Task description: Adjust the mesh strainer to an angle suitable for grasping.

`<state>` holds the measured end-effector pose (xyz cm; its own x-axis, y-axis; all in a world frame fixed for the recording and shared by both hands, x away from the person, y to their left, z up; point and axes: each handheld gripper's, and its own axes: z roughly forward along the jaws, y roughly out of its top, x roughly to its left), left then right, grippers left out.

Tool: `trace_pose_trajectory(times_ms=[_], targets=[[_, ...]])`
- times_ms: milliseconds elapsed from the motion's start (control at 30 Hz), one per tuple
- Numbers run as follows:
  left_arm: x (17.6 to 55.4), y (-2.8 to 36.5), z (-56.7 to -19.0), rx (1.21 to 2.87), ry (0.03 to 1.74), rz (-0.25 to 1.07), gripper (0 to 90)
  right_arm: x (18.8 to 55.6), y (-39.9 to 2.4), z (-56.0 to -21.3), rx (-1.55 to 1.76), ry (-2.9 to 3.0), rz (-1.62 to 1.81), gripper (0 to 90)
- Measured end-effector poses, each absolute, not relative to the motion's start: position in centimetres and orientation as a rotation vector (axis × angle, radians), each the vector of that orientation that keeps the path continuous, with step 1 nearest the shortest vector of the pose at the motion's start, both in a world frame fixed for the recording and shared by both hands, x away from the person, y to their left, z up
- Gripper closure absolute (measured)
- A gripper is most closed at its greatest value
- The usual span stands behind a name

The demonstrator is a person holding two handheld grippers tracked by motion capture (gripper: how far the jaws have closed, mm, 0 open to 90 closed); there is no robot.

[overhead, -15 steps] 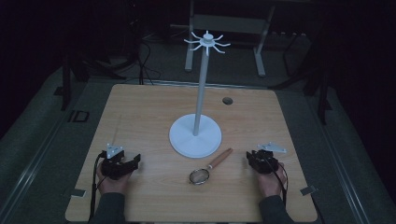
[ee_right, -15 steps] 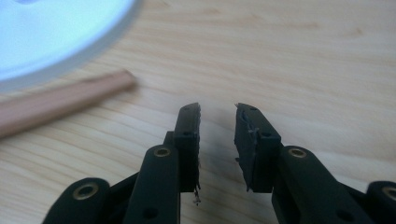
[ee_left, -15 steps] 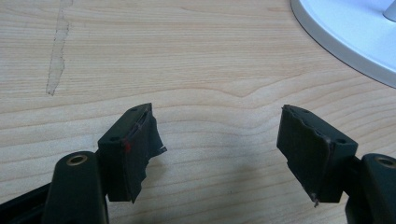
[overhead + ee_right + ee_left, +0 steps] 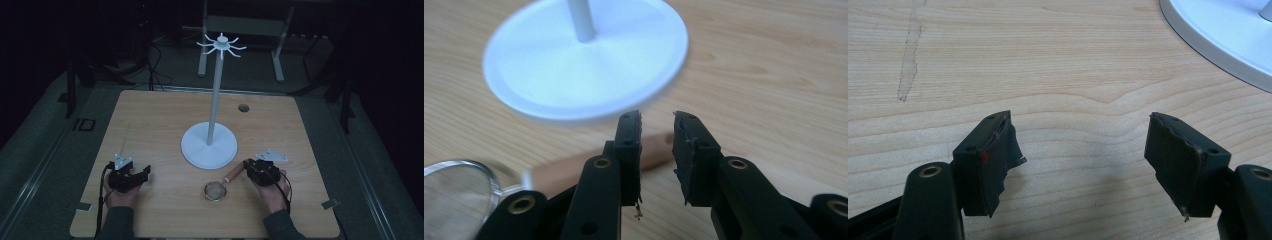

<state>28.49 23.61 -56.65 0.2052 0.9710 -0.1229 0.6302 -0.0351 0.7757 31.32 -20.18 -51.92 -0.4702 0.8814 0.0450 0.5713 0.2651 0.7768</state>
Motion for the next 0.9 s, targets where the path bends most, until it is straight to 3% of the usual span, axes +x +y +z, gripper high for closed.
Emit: trace_pose_trajectory(times_ms=[333, 900], targets=[[28.5, 23.6, -56.6, 1.748, 1.504, 0.587, 28.3, 31.6, -17.8, -51.3, 1.32, 2.176, 1.084, 64.7], [28.5, 23.6, -56.6, 1.749, 1.504, 0.586, 28.3, 31.5, -14.6, -52.9, 1.277, 2.292, 1.051, 65.1]])
